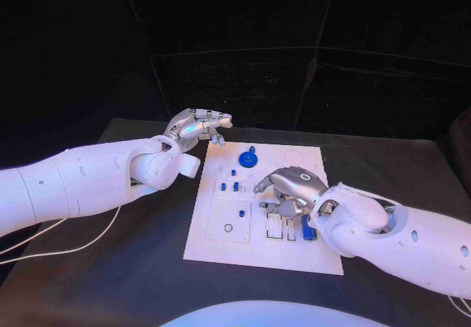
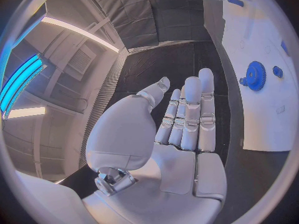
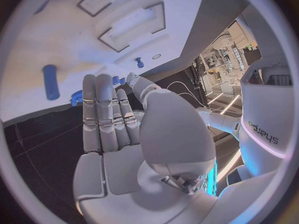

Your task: Assemble the parts on the task board

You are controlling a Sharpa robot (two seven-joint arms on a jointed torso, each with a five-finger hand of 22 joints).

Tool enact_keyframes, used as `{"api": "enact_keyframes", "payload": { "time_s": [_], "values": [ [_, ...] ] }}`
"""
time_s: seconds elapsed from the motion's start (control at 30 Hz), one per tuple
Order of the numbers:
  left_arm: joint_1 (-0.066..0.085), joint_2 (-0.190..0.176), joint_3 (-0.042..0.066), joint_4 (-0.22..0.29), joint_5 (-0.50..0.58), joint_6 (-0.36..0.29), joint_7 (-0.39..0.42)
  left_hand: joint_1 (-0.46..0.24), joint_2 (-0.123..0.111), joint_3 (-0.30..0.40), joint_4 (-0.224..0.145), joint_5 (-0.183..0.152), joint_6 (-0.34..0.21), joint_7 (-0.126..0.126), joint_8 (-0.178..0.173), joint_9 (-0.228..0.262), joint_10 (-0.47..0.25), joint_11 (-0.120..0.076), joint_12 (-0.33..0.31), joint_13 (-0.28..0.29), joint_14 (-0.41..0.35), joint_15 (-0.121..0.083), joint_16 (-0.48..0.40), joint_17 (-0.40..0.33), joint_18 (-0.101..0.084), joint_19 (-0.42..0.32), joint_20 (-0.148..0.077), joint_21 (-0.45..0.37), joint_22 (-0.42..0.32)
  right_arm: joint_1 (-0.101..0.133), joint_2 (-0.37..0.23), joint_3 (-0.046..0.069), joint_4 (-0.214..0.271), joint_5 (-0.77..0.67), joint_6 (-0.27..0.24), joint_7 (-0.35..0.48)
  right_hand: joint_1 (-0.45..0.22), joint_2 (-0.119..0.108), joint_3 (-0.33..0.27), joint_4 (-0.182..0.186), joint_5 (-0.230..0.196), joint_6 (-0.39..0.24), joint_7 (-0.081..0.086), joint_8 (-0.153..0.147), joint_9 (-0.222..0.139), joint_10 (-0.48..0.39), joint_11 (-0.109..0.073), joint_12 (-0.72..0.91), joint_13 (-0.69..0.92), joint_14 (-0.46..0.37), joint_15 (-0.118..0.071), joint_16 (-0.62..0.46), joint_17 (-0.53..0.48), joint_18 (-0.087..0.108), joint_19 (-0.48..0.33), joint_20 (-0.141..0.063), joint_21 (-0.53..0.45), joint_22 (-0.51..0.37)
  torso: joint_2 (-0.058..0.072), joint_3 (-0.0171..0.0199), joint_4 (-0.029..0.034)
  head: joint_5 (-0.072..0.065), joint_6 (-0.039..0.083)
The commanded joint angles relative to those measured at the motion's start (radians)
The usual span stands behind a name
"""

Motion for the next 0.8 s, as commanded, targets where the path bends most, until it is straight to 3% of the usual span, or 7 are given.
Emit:
{"api": "enact_keyframes", "payload": {
  "time_s": [0.03, 0.17, 0.37, 0.6, 0.8],
  "values": [
    [0.001, 0.0, 0.001, 0.001, 0.003, 0.014, -0.001, 0.003, 0.007, -0.005, -0.001, 0.003, -0.009, -0.001, 0.004, -0.001, -0.008, 0.0, 0.006, 0.001, -0.008, 0.0, -0.003, -0.001, 0.013, 0.002, 0.006, -0.003, -0.001, 0.025, -0.031, 0.005, 0.014, 0.04, -0.003, -0.018, 0.0, -0.001, -0.01, 0.003, 0.004, 0.005, -0.001, 0.001, 0.0, 0.009, 0.0, 0.01, -0.003, 0.009, -0.005, 0.007, -0.004, 0.007, 0.012, -0.003, -0.005, -0.002, 0.001, -0.0007, -0.0013, -0.01, 0.006],
    [0.0, 0.0, 0.001, 0.003, 0.003, 0.015, -0.002, 0.003, 0.007, -0.005, -0.001, 0.003, -0.009, -0.001, 0.004, -0.001, -0.008, 0.0, 0.006, 0.001, -0.008, 0.0, -0.003, -0.001, 0.013, 0.002, 0.006, -0.003, -0.001, 0.057, -0.06, 0.009, 0.003, 0.044, 0.085, -0.072, -0.018, -0.02, -0.057, 0.017, 0.003, -0.036, -0.008, -0.018, -0.007, -0.031, -0.002, 0.013, -0.015, 0.009, -0.005, 0.011, -0.017, 0.006, 0.016, -0.002, -0.013, -0.008, 0.001, -0.0005, -0.0003, -0.02, 0.01],
    [0.0, 0.002, 0.001, 0.002, 0.003, 0.016, -0.003, 0.003, 0.007, -0.005, -0.001, 0.003, -0.009, -0.001, 0.004, -0.001, -0.008, 0.0, 0.006, 0.001, -0.008, 0.0, -0.003, -0.001, 0.013, 0.002, 0.006, -0.003, -0.001, 0.074, -0.071, 0.011, -0.031, 0.042, 0.176, -0.095, -0.005, -0.019, -0.14, 0.03, 0.012, -0.1, -0.027, -0.018, -0.007, -0.059, -0.004, 0.039, -0.016, 0.032, -0.008, 0.032, -0.033, 0.006, 0.036, -0.005, -0.013, -0.011, 0.002, -0.0012, 0.0036, -0.03, 0.015],
    [-0.002, 0.004, 0.0, -0.002, 0.003, 0.017, -0.003, 0.004, 0.008, -0.006, -0.001, 0.003, -0.011, -0.001, 0.004, -0.001, -0.01, 0.0, 0.008, 0.001, -0.009, 0.0, -0.003, -0.002, 0.013, 0.002, 0.007, -0.005, -0.002, 0.078, -0.059, 0.011, -0.049, 0.044, 0.256, -0.081, 0.011, -0.003, -0.178, 0.038, 0.025, -0.084, -0.022, -0.008, -0.002, -0.064, -0.006, 0.059, -0.017, 0.041, -0.009, 0.048, -0.037, 0.003, 0.052, -0.007, -0.001, 0.006, 0.002, -0.0007, 0.0, -0.027, 0.013],
    [-0.002, 0.005, 0.0, -0.003, 0.003, 0.018, -0.004, 0.005, 0.008, -0.007, -0.002, 0.003, -0.011, -0.001, 0.004, -0.001, -0.01, 0.0, 0.008, 0.001, -0.009, 0.0, -0.003, -0.002, 0.013, 0.002, 0.007, -0.005, -0.002, 0.078, -0.05, 0.011, -0.054, 0.045, 0.299, -0.077, 0.029, 0.017, -0.191, 0.039, 0.032, -0.055, -0.018, 0.003, 0.002, -0.046, -0.01, 0.083, -0.016, 0.043, -0.013, 0.06, -0.041, 0.002, 0.057, -0.01, 0.004, 0.014, 0.002, -0.0006, 0.0016, -0.028, 0.013]
  ]
}}
